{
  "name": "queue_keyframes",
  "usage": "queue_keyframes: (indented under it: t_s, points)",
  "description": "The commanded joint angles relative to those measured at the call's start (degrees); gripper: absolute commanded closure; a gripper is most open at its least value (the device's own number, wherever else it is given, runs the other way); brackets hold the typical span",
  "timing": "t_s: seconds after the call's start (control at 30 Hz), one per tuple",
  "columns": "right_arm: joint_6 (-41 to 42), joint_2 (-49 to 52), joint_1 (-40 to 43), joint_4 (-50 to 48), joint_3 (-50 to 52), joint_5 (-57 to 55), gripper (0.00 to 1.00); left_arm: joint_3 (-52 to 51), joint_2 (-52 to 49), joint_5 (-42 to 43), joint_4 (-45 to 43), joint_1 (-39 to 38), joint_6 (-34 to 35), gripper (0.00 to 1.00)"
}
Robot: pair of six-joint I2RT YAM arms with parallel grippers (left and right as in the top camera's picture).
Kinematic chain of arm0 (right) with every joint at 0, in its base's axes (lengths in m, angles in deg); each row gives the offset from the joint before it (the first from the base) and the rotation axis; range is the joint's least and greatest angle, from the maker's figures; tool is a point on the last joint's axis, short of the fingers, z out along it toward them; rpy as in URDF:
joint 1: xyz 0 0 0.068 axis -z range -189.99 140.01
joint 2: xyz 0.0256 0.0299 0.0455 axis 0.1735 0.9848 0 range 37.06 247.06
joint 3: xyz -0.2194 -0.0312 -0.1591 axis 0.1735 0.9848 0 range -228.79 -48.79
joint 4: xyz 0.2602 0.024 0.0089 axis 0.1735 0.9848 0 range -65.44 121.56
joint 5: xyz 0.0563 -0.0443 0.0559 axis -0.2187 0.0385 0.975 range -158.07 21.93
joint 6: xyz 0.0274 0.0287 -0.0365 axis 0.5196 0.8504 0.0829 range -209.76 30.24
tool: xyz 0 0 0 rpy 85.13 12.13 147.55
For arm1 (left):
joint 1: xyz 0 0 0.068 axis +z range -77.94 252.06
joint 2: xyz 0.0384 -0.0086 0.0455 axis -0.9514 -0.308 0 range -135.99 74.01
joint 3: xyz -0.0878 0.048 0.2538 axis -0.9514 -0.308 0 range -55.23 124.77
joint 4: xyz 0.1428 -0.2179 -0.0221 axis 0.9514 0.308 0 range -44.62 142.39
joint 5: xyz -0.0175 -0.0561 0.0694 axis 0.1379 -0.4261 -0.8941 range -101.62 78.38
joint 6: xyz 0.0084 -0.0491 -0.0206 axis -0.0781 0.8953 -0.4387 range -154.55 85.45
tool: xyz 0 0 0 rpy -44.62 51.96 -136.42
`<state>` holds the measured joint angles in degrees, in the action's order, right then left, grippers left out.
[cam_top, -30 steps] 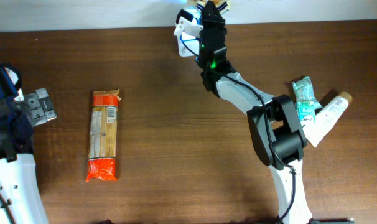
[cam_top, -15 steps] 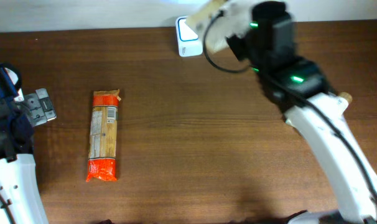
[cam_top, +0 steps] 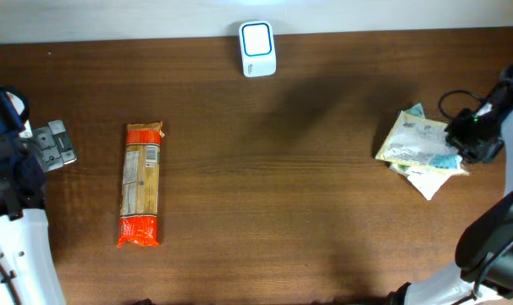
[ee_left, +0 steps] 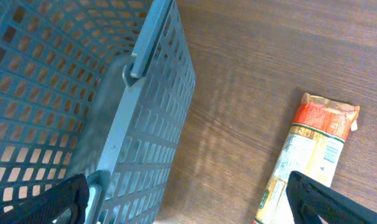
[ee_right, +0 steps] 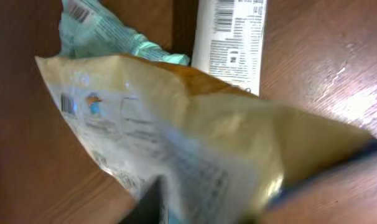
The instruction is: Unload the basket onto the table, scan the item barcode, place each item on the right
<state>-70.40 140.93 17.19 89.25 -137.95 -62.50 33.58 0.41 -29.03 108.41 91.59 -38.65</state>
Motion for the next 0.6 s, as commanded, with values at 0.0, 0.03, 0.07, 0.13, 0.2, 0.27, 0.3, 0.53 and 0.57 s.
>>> queue_keyframes:
  t_s: [0.0, 0.03, 0.07, 0.13, 0.2, 0.27, 0.3, 0.53, 0.57]
  points:
    - [0.24, -1.68, 2.14, 0.48, -2.12, 5.55, 0.51, 0.31, 0.24, -0.42, -0.11, 0.13, -0.74, 0.01]
    - [-1.6, -2.34, 2.16, 1.73, -3.93, 8.09, 0.5, 0.31, 0.24, -0.42, -0.11, 0.13, -0.74, 0.01]
    - [-1.84, -2.58, 2.14, 2.45, -5.01, 8.41, 0.5, 0.31, 0.24, -0.42, -0.11, 0.13, -0.74, 0.01]
    - [-3.08, -3.15, 2.1, 7.26, -10.8, 8.85, 0.46, 0.31, 0.24, -0.42, -0.11, 0.13, -0.72, 0.01]
    - [-4.61, -3.15, 2.03, 11.41, -15.39, 9.35, 0.46, 0.31, 0.24, -0.42, -0.11, 0.13, -0.74, 0.01]
    - [-8.26, -3.15, 1.33, 15.39, -19.43, 10.27, 0.46, 0.31, 0.24, -0.42, -0.11, 0.13, -0.74, 0.01]
    - [-8.68, -3.19, 0.52, 16.65, -20.94, 10.56, 0.46, 0.31, 0.24, -0.42, -0.11, 0.13, -0.74, 0.01]
    - [-13.55, -2.54, -20.5, 10.34, -21.73, 19.28, 0.44, 0.31, 0.24, -0.42, -0.11, 0.13, -0.72, 0.01]
    - [-12.92, -2.16, -23.12, 9.11, -21.66, 19.3, 0.44, 0.31, 0.24, -0.42, -0.11, 0.13, -0.72, 0.01]
